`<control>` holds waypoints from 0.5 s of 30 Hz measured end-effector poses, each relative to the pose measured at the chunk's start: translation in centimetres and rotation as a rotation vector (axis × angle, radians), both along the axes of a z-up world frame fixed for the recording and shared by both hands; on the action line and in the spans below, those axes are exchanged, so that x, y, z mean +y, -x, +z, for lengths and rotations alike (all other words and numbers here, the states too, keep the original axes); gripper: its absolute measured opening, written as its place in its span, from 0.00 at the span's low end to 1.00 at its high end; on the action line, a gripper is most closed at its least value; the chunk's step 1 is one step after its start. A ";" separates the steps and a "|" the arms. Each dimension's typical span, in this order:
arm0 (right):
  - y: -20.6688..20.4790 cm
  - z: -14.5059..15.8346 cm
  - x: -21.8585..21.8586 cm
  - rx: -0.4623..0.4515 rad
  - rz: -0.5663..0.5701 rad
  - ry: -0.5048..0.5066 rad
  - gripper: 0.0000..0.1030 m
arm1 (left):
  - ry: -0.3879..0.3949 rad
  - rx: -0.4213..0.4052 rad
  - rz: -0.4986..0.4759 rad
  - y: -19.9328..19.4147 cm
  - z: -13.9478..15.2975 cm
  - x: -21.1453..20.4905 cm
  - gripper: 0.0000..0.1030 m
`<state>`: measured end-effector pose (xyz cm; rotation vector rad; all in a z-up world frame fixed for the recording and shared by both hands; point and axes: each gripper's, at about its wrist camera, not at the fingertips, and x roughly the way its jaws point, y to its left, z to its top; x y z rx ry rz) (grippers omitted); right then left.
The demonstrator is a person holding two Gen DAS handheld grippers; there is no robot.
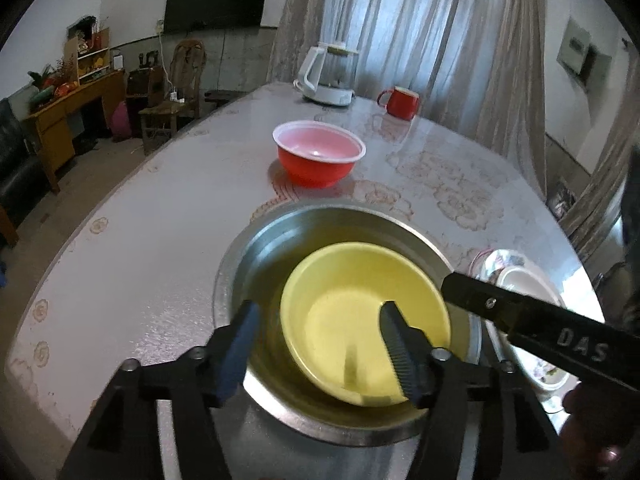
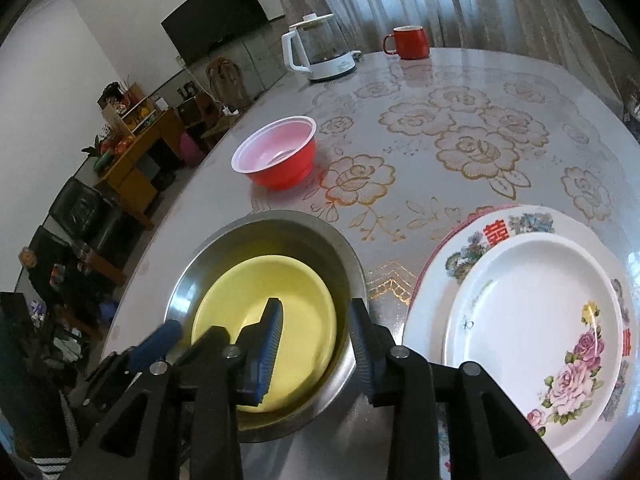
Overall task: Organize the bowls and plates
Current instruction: 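Open the right gripper and withdraw from the yellow bowl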
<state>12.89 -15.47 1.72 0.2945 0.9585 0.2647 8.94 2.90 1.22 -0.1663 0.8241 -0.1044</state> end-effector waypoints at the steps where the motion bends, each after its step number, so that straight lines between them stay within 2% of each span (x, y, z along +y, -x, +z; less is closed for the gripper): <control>1: 0.1 0.0 -0.2 0.000 -0.001 -0.011 0.33 | 0.002 -0.008 0.005 0.2 0.3 0.2 0.65; 8: 0.4 -0.1 -0.4 -0.006 0.016 -0.032 0.33 | -0.004 -0.043 0.081 1.5 1.3 1.8 0.85; 15: 0.6 -0.2 -0.7 -0.020 0.041 -0.041 0.33 | -0.012 0.007 0.117 1.2 0.6 2.9 0.91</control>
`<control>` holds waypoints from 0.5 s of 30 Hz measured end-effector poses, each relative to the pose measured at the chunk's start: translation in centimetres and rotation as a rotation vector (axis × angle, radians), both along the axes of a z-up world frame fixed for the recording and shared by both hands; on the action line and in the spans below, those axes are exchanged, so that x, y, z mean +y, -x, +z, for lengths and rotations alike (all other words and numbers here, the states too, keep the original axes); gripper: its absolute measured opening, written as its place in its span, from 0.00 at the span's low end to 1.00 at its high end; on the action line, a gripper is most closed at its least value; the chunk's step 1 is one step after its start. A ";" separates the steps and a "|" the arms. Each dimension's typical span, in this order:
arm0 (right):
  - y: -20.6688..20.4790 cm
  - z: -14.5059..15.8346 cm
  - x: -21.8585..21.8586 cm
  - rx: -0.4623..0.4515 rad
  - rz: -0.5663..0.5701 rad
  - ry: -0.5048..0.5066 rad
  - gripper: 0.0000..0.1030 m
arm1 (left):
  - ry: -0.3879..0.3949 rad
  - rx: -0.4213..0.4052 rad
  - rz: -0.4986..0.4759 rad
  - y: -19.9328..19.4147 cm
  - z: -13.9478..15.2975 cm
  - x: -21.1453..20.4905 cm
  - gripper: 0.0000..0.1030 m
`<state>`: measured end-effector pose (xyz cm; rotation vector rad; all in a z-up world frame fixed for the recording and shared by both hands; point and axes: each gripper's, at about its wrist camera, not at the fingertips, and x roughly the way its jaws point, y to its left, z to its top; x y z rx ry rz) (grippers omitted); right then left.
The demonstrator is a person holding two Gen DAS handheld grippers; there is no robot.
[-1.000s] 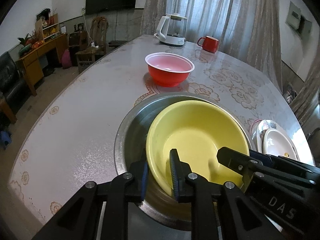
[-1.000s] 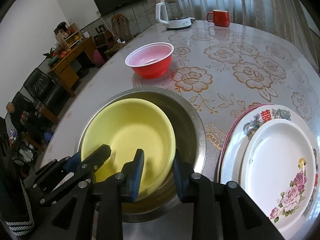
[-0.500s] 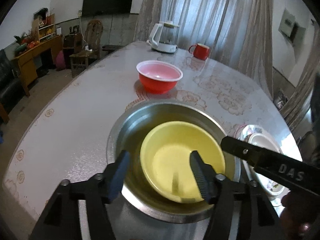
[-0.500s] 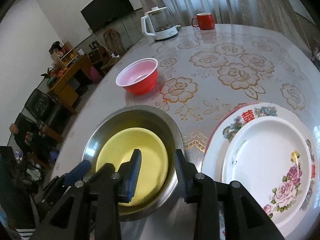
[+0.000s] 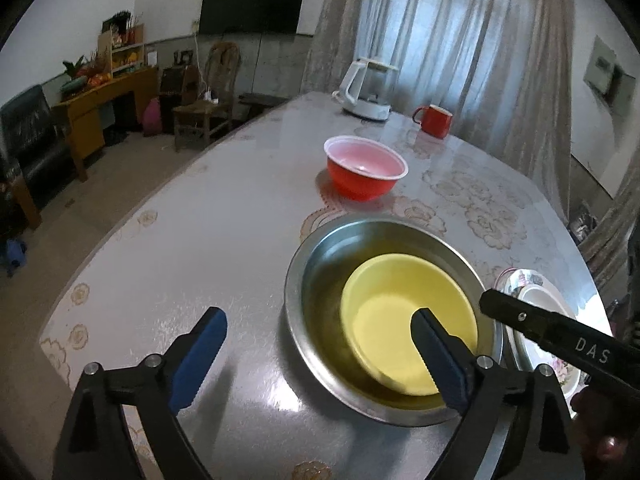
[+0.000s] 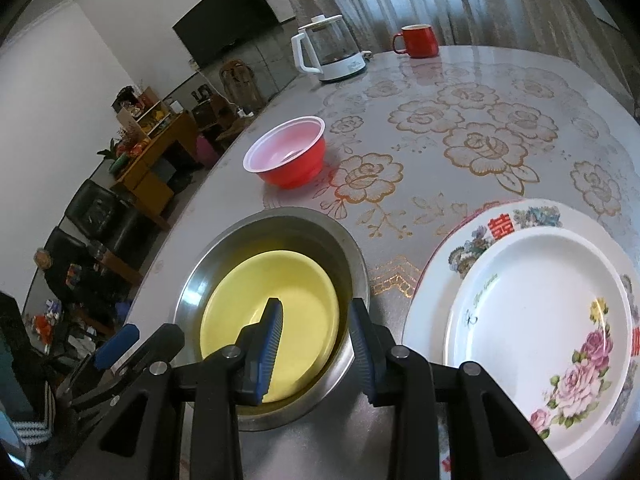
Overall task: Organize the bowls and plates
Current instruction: 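Open the right gripper and withdraw from the yellow bowl, then move the left gripper to the rim of the red bowl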
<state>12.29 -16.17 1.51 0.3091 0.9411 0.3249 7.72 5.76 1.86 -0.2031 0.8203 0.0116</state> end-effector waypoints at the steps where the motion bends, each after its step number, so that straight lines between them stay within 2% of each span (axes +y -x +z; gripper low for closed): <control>1: -0.1 0.0 -0.1 -0.002 0.004 0.003 0.33 | 0.007 0.005 0.004 -0.1 -0.1 0.2 0.91; 6: -0.7 0.2 -0.9 0.009 0.019 -0.059 0.33 | 0.036 0.009 0.035 -0.8 0.3 1.3 0.91; 15: -3.0 1.9 -2.1 -0.029 -0.004 -0.032 0.33 | 0.036 0.002 0.075 -3.8 1.5 2.8 0.91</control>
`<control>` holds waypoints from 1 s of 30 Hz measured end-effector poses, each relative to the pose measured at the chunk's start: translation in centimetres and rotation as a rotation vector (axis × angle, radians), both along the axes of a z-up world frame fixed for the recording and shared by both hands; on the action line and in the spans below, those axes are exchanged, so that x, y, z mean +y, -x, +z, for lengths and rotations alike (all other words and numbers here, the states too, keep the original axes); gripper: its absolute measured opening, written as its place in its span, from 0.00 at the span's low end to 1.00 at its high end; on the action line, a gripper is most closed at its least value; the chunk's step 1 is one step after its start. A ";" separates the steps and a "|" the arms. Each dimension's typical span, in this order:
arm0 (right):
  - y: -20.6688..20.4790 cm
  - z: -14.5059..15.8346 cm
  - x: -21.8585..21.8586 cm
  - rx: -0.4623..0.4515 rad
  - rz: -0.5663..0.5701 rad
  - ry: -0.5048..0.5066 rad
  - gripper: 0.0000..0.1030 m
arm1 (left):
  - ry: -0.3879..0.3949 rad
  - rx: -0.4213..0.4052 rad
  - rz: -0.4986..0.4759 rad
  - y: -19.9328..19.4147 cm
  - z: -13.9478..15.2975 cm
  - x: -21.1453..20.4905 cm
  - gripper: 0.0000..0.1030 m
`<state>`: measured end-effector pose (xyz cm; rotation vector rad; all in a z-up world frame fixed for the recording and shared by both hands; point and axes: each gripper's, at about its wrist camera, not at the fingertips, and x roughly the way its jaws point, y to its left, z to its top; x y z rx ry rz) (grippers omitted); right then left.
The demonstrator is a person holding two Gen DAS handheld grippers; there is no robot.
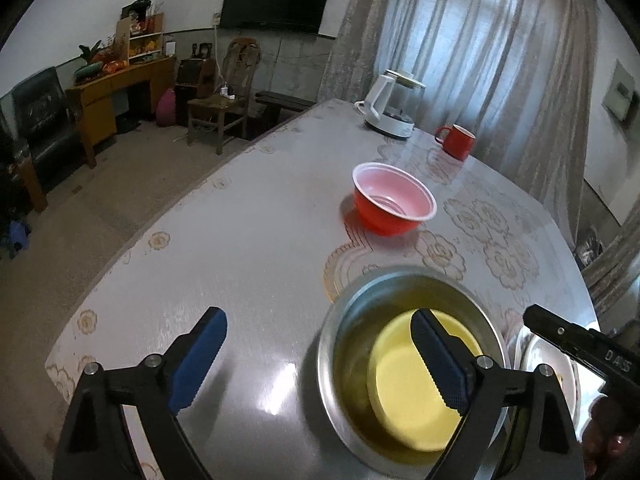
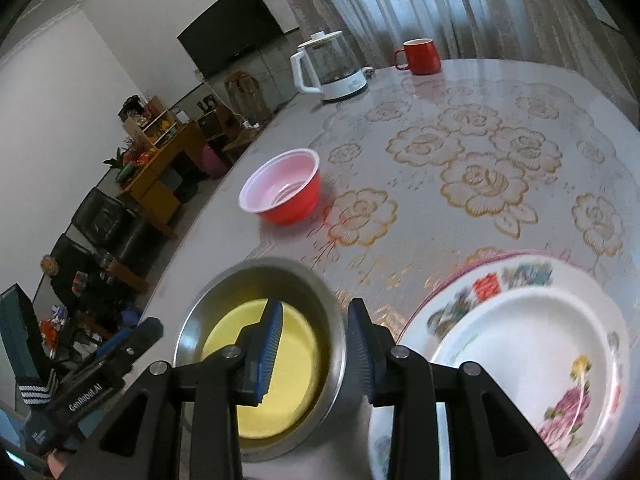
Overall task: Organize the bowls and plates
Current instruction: 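Move the left gripper to the rim of the red bowl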
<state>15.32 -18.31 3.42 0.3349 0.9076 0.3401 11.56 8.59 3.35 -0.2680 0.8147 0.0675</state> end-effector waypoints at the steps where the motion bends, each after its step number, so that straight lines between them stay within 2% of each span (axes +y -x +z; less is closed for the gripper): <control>1: -0.4 0.0 -0.2 0.001 -0.001 -0.002 0.33 | 0.006 0.007 0.006 -0.4 -0.1 0.2 0.91; 8: -2.9 -0.7 -0.7 0.057 -0.003 -0.016 0.33 | 0.010 0.051 0.025 -2.3 -0.9 0.6 0.91; 15: -5.8 -0.4 0.4 0.049 0.030 0.005 0.33 | 0.018 0.069 0.018 -3.8 -1.0 0.6 0.91; 23: -11.5 -0.7 2.4 0.103 0.092 -0.009 0.32 | -0.005 0.071 0.004 -5.7 -1.0 0.5 0.91; 27: -15.1 -1.4 3.2 0.153 0.095 -0.049 0.32 | 0.003 0.083 0.002 -6.9 -1.0 0.6 0.91; 30: -17.6 -2.2 3.8 0.182 0.083 -0.045 0.32 | -0.020 0.080 -0.004 -8.0 -0.6 0.5 0.91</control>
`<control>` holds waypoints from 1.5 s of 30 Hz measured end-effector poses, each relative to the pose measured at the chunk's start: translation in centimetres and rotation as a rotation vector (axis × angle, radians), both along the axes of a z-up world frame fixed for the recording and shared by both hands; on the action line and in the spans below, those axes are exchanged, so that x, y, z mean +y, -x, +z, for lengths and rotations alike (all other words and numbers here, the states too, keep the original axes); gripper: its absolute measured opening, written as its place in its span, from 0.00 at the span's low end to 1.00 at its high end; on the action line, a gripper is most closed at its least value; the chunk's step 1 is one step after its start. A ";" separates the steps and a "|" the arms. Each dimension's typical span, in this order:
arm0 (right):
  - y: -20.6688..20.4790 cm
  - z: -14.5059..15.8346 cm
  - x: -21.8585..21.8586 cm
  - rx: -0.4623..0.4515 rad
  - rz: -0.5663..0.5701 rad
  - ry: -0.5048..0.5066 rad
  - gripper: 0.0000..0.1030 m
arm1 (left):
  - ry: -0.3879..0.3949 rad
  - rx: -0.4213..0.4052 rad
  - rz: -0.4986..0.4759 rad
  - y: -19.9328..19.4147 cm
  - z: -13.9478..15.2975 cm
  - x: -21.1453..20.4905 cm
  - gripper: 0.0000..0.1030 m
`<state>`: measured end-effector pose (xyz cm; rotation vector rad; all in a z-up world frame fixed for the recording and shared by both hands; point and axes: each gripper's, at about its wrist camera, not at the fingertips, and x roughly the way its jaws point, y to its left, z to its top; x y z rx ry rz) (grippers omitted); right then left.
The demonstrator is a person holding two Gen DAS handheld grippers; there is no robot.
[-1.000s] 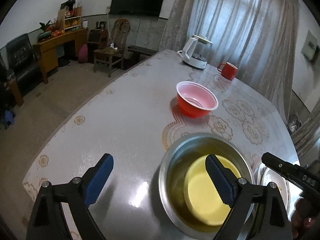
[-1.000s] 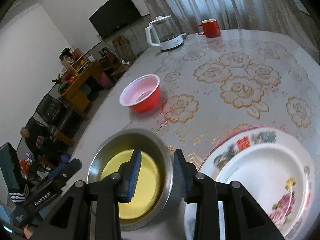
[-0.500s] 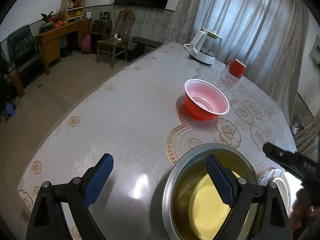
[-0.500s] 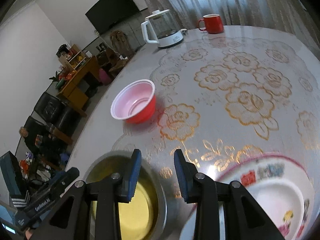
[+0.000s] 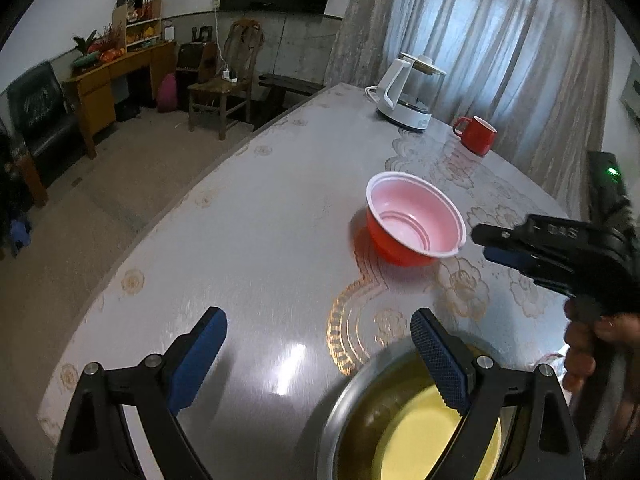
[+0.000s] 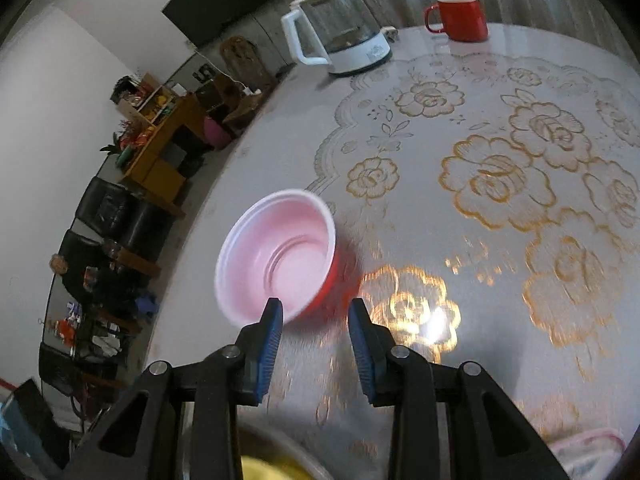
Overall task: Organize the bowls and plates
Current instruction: 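Move the left gripper to the rim of the red bowl, then close the left gripper on the red bowl rim and lift it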
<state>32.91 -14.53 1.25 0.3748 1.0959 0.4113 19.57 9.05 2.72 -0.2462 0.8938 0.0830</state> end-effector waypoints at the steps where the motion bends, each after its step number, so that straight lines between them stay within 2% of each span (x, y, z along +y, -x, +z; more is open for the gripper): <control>1: -0.6 -0.2 0.1 0.008 -0.002 -0.002 0.32 | -0.007 -0.002 -0.005 -0.4 0.1 -0.1 0.91; 6: -2.9 -2.1 0.7 0.071 -0.008 -0.012 0.31 | -0.014 0.017 -0.023 -3.3 0.2 -0.2 0.91; 14: -3.1 -3.0 1.2 0.075 0.021 0.006 0.17 | -0.040 0.054 -0.052 -7.4 -0.5 -1.2 0.91; 21: -2.9 -3.5 0.6 0.074 0.017 0.016 0.15 | -0.050 0.096 -0.086 -10.3 -1.3 -2.5 0.88; 24: -2.8 -3.7 0.5 0.075 0.018 0.020 0.14 | -0.060 0.127 -0.115 -11.4 -2.1 -3.3 0.73; 26: -2.7 -3.9 0.5 0.074 0.023 0.020 0.12 | -0.054 0.159 -0.123 -12.0 -2.8 -3.6 0.53; 27: -2.6 -3.9 0.5 0.075 0.025 0.017 0.12 | -0.044 0.167 -0.121 -12.2 -3.1 -3.7 0.48; 29: -2.5 -4.0 0.6 0.076 0.029 0.009 0.11 | -0.027 0.179 -0.124 -12.4 -3.5 -3.7 0.28; 32: -2.0 -3.8 0.9 0.067 0.042 0.006 0.10 | -0.046 0.185 -0.151 -12.2 -3.8 -4.4 0.12; 34: -1.6 -3.3 1.1 0.052 0.047 0.020 0.08 | -0.074 0.175 -0.162 -11.8 -3.6 -4.8 0.11; 40: -0.3 -1.7 1.0 0.005 0.045 0.026 0.08 | -0.054 0.134 -0.150 -10.5 -2.1 -4.4 0.10; 45: 1.2 -0.5 0.9 -0.026 0.044 0.015 0.08 | -0.093 0.047 -0.152 -8.2 0.2 -4.8 0.10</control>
